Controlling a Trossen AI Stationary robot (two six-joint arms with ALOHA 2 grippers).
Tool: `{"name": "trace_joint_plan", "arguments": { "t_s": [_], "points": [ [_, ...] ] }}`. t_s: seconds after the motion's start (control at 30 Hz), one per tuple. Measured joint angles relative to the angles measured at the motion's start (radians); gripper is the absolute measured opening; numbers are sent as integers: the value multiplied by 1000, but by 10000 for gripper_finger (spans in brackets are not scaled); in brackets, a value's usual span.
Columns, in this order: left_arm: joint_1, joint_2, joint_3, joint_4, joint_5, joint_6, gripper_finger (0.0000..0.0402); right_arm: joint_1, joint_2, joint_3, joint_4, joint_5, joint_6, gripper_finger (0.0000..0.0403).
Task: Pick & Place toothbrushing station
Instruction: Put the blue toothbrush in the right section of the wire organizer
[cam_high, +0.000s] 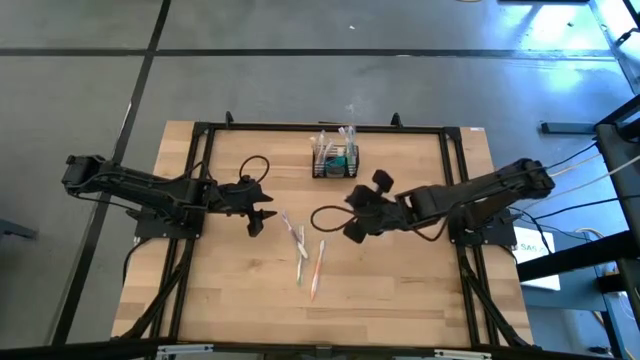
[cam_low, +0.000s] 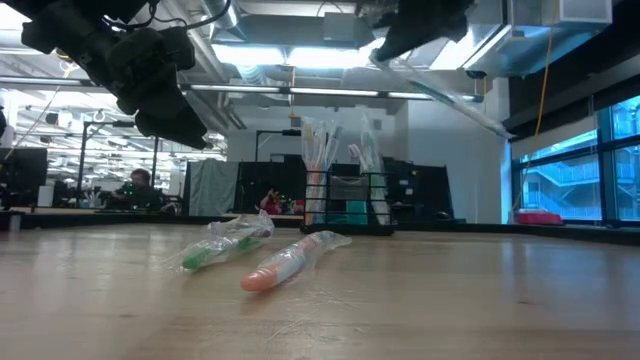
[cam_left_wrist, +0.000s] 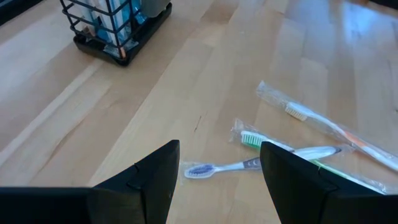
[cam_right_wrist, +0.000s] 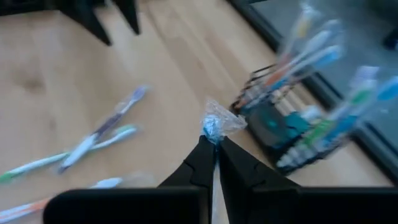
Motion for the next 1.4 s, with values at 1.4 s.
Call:
{"name": "trace_joint_plan", "arguments": {
  "t_s": [1.4],
  "points": [
    [0,0,0,35,-36,16,221,-438,-265,-684,1437,-206,-590,20]
  ]
}}
